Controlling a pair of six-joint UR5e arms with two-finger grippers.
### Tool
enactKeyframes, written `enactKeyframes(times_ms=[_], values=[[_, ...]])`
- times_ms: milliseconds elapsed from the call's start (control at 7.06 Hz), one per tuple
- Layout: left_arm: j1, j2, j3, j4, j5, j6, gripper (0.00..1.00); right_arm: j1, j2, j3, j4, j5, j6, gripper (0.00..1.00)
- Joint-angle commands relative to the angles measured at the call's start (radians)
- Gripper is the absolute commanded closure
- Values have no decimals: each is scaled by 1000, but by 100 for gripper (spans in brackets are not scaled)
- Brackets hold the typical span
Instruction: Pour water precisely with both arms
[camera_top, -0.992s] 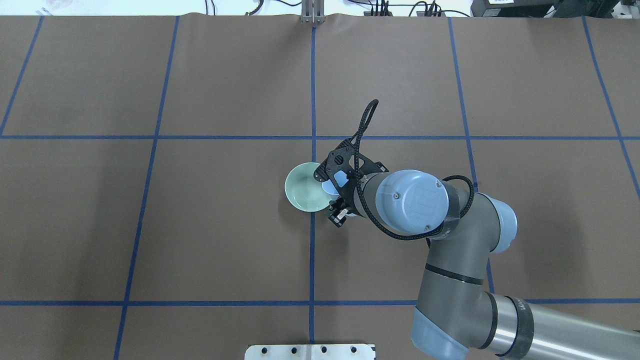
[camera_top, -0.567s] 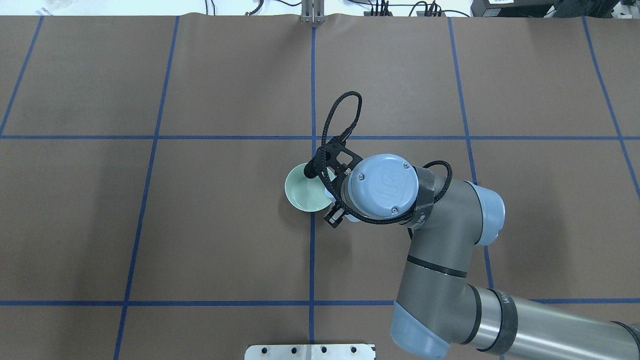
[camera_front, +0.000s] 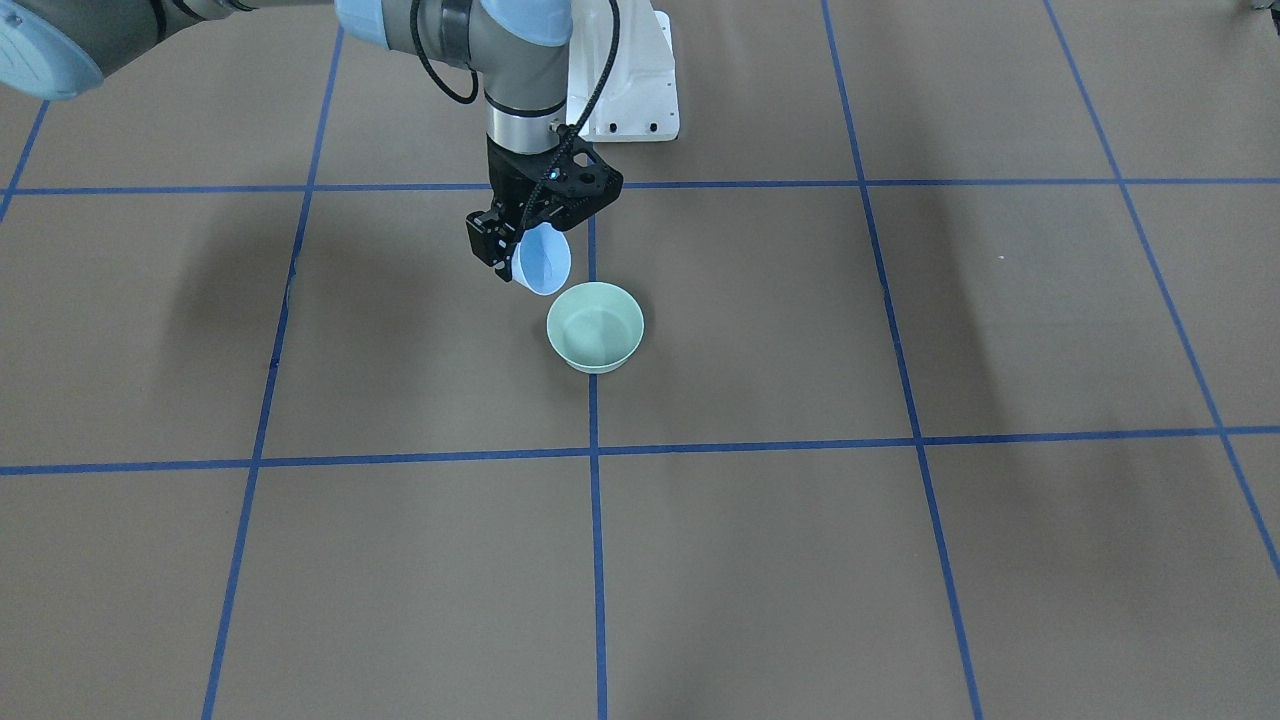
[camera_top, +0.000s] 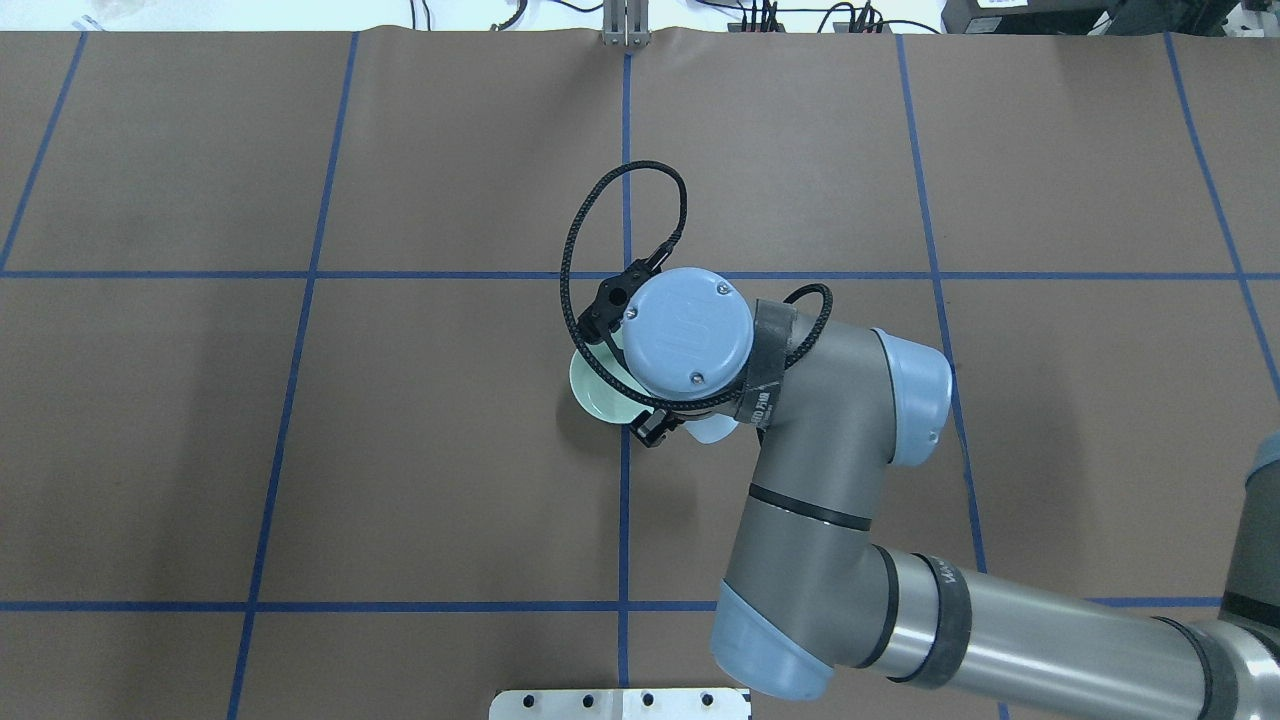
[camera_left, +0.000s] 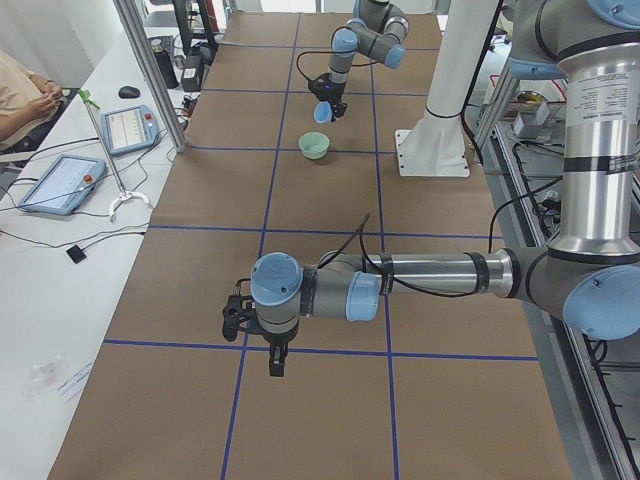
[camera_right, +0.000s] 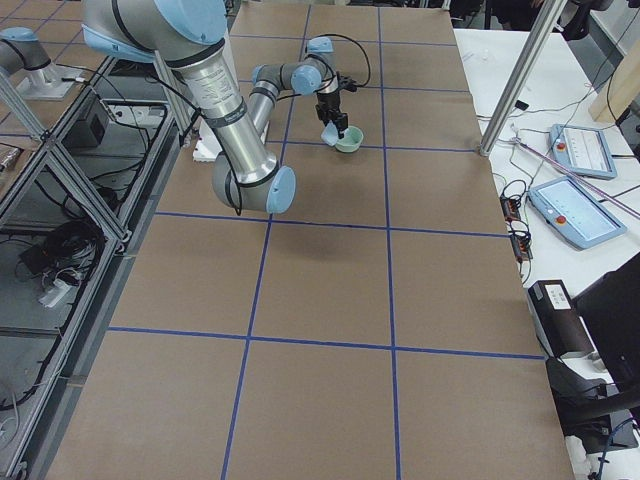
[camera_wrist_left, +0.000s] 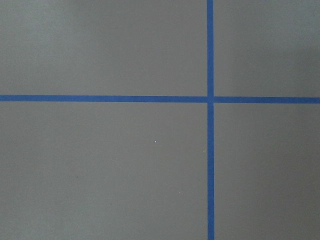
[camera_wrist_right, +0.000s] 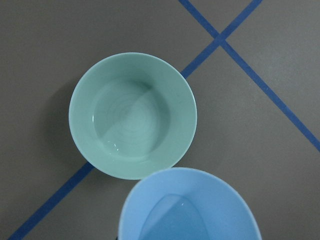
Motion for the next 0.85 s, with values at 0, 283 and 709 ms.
enactKeyframes(times_ms=[0, 283, 709], values=[[-1, 0, 0, 0, 0, 0, 0, 8, 88, -132, -33, 17, -2, 100], [-1, 0, 0, 0, 0, 0, 0, 6, 132, -140, -156, 23, -5, 100], [-1, 0, -2, 0, 0, 0, 0, 6, 258, -260, -268, 45, -12, 100]])
